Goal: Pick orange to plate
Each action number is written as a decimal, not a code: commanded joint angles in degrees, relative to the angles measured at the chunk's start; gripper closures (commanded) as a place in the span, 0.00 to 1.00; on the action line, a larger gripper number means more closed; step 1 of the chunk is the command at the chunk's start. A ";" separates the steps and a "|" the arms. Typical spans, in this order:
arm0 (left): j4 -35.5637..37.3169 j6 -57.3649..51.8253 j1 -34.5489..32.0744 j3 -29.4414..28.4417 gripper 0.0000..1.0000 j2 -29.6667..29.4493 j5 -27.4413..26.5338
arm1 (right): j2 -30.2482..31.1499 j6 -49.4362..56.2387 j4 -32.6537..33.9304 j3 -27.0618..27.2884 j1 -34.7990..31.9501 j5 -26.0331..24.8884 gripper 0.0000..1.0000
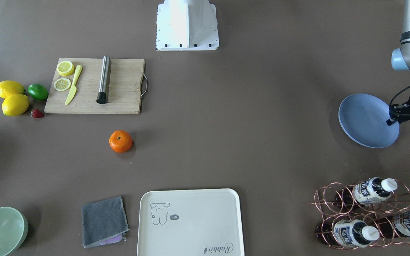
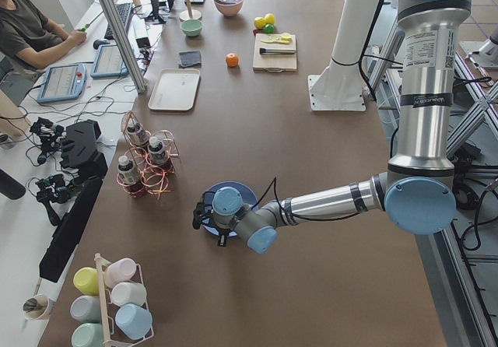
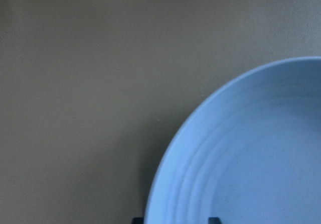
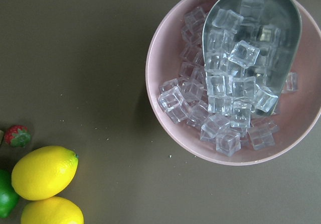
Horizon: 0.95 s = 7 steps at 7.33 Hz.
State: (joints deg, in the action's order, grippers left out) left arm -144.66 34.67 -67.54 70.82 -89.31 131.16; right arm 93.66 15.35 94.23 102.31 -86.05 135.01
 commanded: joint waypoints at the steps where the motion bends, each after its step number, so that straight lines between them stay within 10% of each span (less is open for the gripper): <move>1: 0.52 9.46 0.04 6.47 1.00 -0.87 2.33 | -3.38 -0.58 0.16 0.70 1.48 2.25 0.00; 5: 3.66 39.80 11.68 25.03 1.00 -3.41 -1.48 | -14.61 -33.65 -0.01 6.50 19.03 3.60 0.00; 7: 20.57 47.74 20.99 34.43 1.00 -11.39 -10.95 | -21.65 -50.33 -0.01 8.68 30.35 -4.96 0.00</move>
State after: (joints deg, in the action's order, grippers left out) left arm -133.54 77.22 -53.03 99.34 -96.55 126.52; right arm 76.53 -23.57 94.23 109.41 -63.17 135.34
